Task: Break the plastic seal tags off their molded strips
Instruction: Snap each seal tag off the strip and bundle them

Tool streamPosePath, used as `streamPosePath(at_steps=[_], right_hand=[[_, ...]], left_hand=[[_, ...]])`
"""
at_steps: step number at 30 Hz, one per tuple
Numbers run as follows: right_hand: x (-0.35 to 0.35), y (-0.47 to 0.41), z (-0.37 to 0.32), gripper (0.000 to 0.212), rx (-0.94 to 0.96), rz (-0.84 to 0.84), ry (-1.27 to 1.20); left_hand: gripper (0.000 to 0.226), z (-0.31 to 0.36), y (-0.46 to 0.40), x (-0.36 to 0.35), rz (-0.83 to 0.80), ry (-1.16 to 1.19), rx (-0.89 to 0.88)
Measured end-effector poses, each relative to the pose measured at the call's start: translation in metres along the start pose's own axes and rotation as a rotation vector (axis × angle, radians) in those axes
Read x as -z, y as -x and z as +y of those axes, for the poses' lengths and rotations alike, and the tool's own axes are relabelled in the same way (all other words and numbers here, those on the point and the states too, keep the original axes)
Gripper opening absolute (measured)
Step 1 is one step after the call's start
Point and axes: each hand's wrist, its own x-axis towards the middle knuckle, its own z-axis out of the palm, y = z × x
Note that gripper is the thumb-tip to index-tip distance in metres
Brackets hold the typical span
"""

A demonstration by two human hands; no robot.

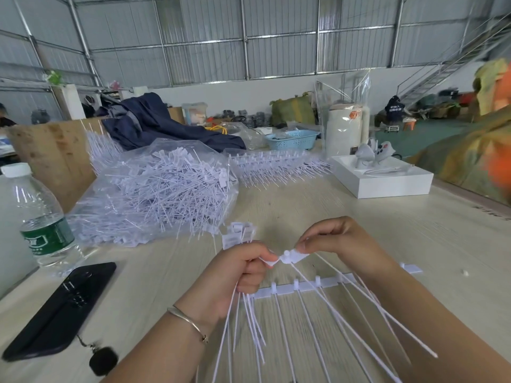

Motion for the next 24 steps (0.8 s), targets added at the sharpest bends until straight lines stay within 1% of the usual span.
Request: streamPosePath(at_steps=[2, 4, 6, 8, 11, 13, 14, 17, 21, 24], right_hand=[[-0.001, 0.0, 0.0, 0.004, -0.017, -0.051, 0.029], [-0.001, 0.0, -0.001, 0.004, -0.034, -0.092, 0.084], [0.004, -0.001, -0.002, 0.007, -0.061, -0.077, 0.102], [0.013, -0.001, -0.003, 0.007, -0.061, -0.043, 0.074], [0.016, 0.0, 0.0, 0.014, -0.033, -0.009, 0.028], [0.011, -0.002, 0.007, 0.02, -0.034, 0.019, 0.056], [0.008, -0.003, 0.008, 0.017, -0.03, 0.026, 0.07], [0.001, -0.005, 0.01, 0.004, -0.002, 0.011, 0.065], [-0.004, -0.005, 0.01, 0.008, 0.075, -0.009, 0.113], [-0.009, -0.005, 0.013, 0.006, 0.106, 0.01, 0.126]], left_hand=[[0.031, 0.001, 0.0, -0.001, -0.028, -0.039, 0.043], [0.037, 0.002, 0.001, -0.002, -0.08, -0.079, 0.092], [0.039, 0.003, 0.001, 0.002, -0.129, -0.058, 0.129], [0.036, 0.004, 0.001, 0.01, -0.14, 0.052, 0.147], [0.037, 0.0, -0.001, 0.016, -0.132, 0.258, 0.144], [0.041, -0.003, -0.002, 0.011, -0.098, 0.278, 0.113], [0.045, -0.004, -0.003, 0.008, -0.077, 0.26, 0.1], [0.037, -0.004, -0.003, 0.0, -0.016, 0.203, 0.067], [0.041, -0.006, -0.007, 0.0, 0.098, 0.323, 0.054], [0.035, -0.006, -0.006, -0.001, 0.099, 0.249, -0.019]])
